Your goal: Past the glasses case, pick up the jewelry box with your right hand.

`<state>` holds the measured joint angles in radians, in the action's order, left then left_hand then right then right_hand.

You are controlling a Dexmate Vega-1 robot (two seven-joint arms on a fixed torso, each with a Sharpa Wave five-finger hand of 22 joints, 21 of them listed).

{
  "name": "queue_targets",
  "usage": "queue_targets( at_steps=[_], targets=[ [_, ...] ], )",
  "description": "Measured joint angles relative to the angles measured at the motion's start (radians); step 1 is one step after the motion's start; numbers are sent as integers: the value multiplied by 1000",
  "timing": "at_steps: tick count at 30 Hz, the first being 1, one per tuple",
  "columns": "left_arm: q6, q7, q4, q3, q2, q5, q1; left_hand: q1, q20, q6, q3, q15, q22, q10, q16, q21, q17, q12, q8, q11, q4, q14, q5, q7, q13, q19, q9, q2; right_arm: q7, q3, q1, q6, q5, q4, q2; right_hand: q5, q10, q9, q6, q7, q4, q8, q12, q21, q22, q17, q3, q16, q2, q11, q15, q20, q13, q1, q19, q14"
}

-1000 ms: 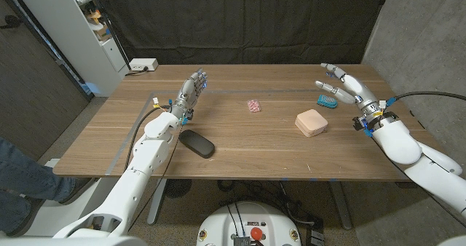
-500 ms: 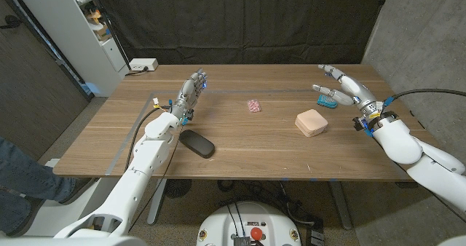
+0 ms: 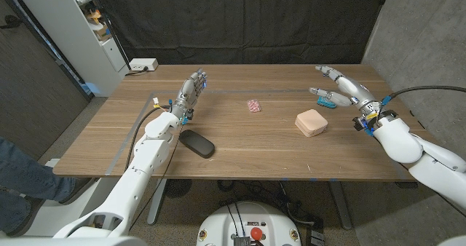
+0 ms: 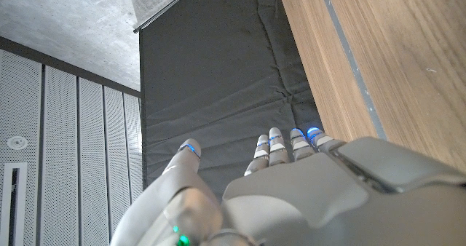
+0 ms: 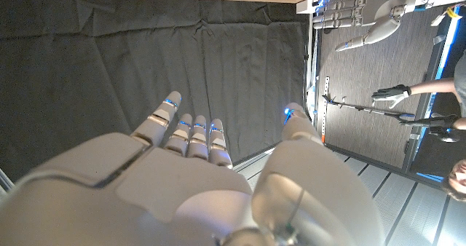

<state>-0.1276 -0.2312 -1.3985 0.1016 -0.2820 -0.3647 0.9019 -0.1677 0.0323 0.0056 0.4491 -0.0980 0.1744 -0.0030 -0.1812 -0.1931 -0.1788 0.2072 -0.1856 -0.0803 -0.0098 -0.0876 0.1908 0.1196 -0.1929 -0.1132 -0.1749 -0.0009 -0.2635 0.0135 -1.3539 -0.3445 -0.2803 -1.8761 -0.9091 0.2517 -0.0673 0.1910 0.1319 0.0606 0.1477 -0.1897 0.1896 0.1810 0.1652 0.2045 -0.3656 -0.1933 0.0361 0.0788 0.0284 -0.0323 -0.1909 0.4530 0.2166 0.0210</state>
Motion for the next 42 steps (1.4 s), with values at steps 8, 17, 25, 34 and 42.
queue_targets(
  at_steps=[8, 17, 25, 34, 42],
  targets=[
    [-3, -6, 9, 0, 1, -1, -6, 3, 0, 4, 0, 0, 0, 0, 0, 0, 0, 0, 0, 0, 0, 0, 0, -4, 0, 0, 0, 3, 14, 5, -9, 28, -16, -19, -13, 4, 5, 0, 0, 0, 4, 0, 0, 0, 0, -5, 4, 0, 4, 5, 4, -7, 0, 4, -7, -4],
    [-5, -14, 15, -4, 2, -3, -8, 4, 0, 4, -4, 0, 0, 0, 0, 0, 0, 0, 0, 0, -4, 0, 0, -4, 0, 0, 0, 4, 35, 14, -23, 61, -35, -50, -36, 7, 11, 0, -11, 0, 4, 0, 0, 0, 0, -5, 4, 0, 14, 11, 11, -11, 0, 14, -11, -3],
    [-6, -17, 18, -8, 2, -4, -8, 4, 0, 3, -4, 0, 0, -2, 0, 0, 0, 0, 0, -2, -4, 0, 0, -4, 0, 0, 0, 4, 54, 16, -27, 90, -52, -69, -53, 15, 11, 0, -22, 0, 8, 0, 0, 1, 0, -5, 8, 0, 25, 11, 16, -22, 0, 24, -14, 2],
    [-7, -21, 19, -10, 1, -5, -8, 4, 0, 3, -4, 0, 0, -2, 0, 0, 0, 0, 0, -2, -4, 0, 0, -4, 0, 0, 0, 4, 69, 16, -27, 113, -65, -88, -67, 22, 18, 0, -32, 0, 12, 0, 0, 1, 0, -5, 12, 0, 36, 3, 31, -36, 0, 23, -14, 2],
    [-10, -24, 25, -12, 1, -5, -12, 4, 4, 3, -4, 0, 0, -2, 0, 0, 0, 0, 0, -2, -4, 0, 0, -4, 0, -4, 0, 4, 86, 15, -30, 138, -75, -103, -79, 37, 23, 0, -37, -17, 8, 0, 0, 3, 0, -4, 17, 0, 52, -2, 65, -65, 0, 28, -6, 4]
  ],
)
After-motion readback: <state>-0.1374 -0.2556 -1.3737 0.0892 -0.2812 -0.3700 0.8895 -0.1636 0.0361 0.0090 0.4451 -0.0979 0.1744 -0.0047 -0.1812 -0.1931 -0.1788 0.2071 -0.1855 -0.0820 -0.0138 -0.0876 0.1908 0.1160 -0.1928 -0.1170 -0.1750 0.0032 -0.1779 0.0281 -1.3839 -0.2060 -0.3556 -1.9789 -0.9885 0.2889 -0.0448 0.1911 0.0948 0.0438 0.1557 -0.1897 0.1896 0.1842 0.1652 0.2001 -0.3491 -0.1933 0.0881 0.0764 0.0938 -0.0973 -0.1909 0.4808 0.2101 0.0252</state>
